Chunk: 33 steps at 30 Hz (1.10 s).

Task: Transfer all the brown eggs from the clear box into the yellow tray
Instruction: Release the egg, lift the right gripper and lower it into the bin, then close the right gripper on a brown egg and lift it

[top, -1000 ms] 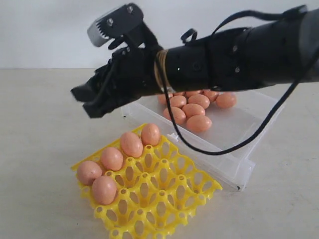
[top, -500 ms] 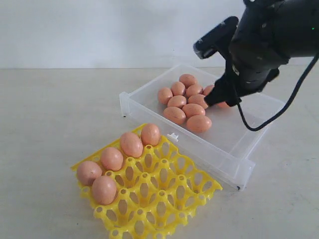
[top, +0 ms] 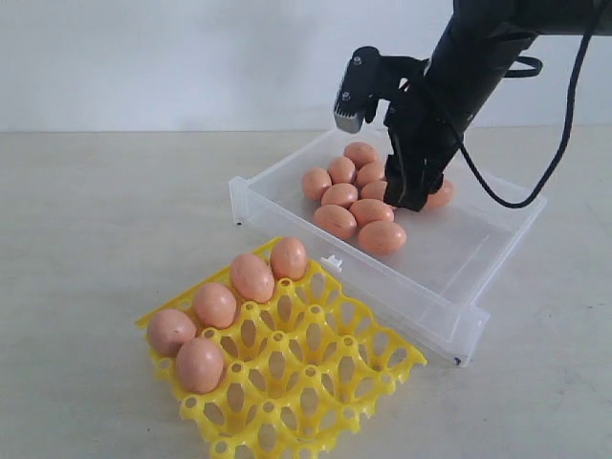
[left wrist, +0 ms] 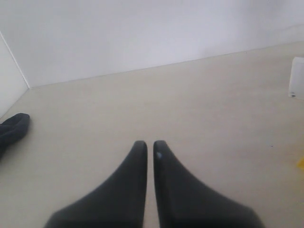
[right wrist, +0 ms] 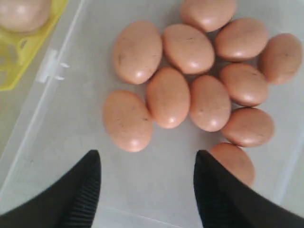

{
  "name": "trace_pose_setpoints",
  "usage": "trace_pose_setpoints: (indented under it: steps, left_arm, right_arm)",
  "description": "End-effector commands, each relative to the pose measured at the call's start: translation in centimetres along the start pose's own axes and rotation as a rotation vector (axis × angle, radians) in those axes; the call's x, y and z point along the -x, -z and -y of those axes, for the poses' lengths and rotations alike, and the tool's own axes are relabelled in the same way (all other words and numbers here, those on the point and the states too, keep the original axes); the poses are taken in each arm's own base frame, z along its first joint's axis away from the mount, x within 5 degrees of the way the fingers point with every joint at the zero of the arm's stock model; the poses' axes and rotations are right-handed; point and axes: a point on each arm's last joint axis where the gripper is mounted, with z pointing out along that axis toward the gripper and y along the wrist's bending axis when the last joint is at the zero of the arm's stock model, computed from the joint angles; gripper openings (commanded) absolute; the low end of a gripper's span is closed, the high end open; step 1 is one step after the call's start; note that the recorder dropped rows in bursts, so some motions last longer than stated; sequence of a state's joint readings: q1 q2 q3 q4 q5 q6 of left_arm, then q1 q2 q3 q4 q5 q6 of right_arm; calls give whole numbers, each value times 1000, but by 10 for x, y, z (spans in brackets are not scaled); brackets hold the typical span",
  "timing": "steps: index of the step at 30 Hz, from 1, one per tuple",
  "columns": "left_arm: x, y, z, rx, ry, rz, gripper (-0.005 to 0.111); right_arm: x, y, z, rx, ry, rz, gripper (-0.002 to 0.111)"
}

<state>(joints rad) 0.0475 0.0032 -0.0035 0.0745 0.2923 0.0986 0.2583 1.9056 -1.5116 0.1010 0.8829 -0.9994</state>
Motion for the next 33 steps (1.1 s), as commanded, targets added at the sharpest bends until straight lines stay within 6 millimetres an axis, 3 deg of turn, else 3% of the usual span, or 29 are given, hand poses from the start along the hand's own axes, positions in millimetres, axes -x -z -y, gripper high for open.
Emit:
trace_pose_setpoints:
  steps: [1,4,6,7,11,18,28,30,33]
  left_arm:
    - [-1,0,0,2,3,-1,4]
    - [-1,0,0,2,3,-1,4]
    - [-1,0,0,2,3,-1,4]
    - [-1,0,0,2,3,-1,4]
    - [-1,0,0,2,3,-1,4]
    - [-1,0,0,2,3,-1,4]
    - [-1,0,0,2,3,-1,4]
    - [-1,0,0,2,3,-1,4]
    - [-1,0,0,2,3,-1,4]
  right_arm:
    - [-2,-17,-3,70,21,1,29]
    - [-1,-34,2,31,27,19,27]
    - [-2,-45,2,43,16,19,36]
    - [-3,-51,1,55,12,13,47]
    - [-3,-58,2,50,22,15,64]
    - [-4,-65,1,61,38,13,63]
    - [-10,-97,-4,108,20,-14,62]
    - [-10,-101,-4,96,15,-9,58]
    - [-10,-102,-3,87,-8,-6,37]
